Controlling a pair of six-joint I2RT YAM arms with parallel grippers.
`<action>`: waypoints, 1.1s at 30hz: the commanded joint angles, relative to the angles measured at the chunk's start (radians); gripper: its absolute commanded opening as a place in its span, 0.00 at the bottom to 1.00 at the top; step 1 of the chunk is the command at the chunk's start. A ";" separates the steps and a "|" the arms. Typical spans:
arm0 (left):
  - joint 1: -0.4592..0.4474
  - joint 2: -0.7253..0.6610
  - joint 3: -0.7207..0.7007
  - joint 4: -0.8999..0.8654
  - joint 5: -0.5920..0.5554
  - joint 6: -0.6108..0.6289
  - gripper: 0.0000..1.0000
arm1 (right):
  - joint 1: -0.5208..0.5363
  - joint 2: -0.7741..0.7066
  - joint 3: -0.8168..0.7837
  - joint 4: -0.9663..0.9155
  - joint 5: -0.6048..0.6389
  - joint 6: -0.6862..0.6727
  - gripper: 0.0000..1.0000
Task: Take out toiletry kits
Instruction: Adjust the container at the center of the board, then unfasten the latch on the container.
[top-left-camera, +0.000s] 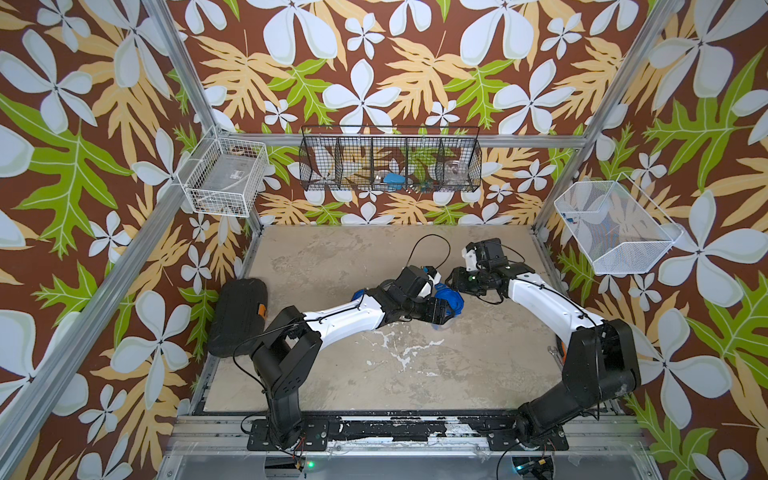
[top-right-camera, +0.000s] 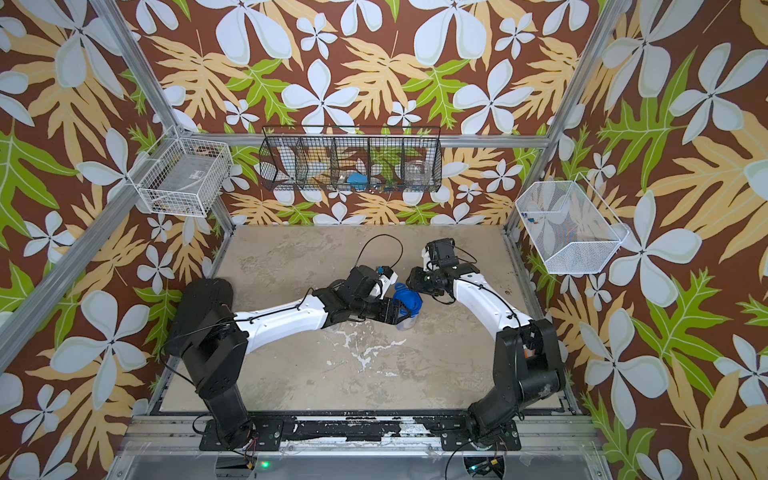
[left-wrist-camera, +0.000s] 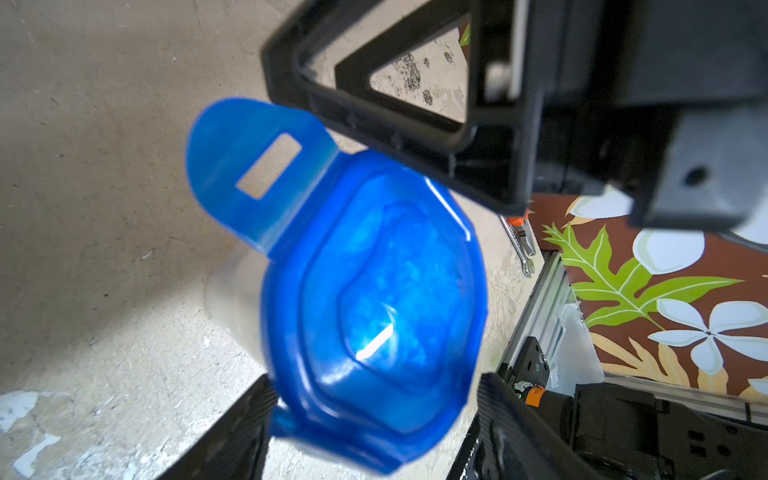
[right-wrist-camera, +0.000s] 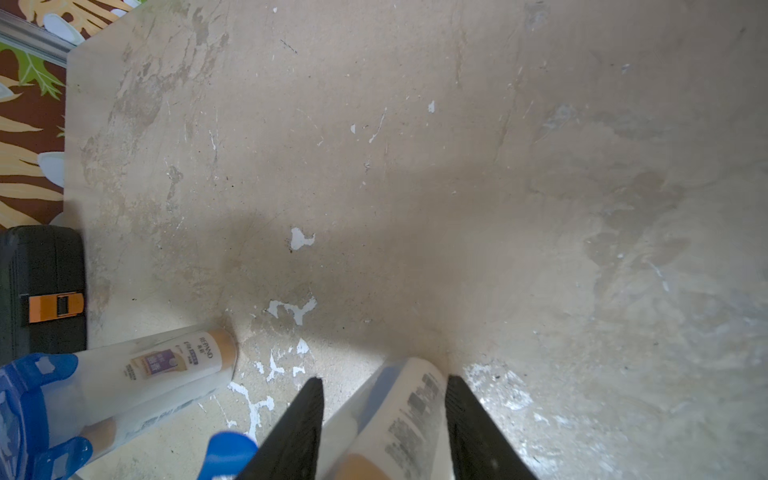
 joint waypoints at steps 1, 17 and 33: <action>0.006 -0.050 0.001 -0.003 -0.048 0.006 0.83 | -0.026 -0.067 -0.002 0.026 0.040 0.003 0.50; 0.021 0.014 0.054 -0.020 -0.119 0.021 0.93 | -0.054 -0.491 -0.709 1.014 -0.116 0.678 0.48; 0.021 0.050 0.008 -0.032 -0.160 0.038 0.84 | -0.063 -0.247 -0.947 1.593 -0.184 1.090 0.41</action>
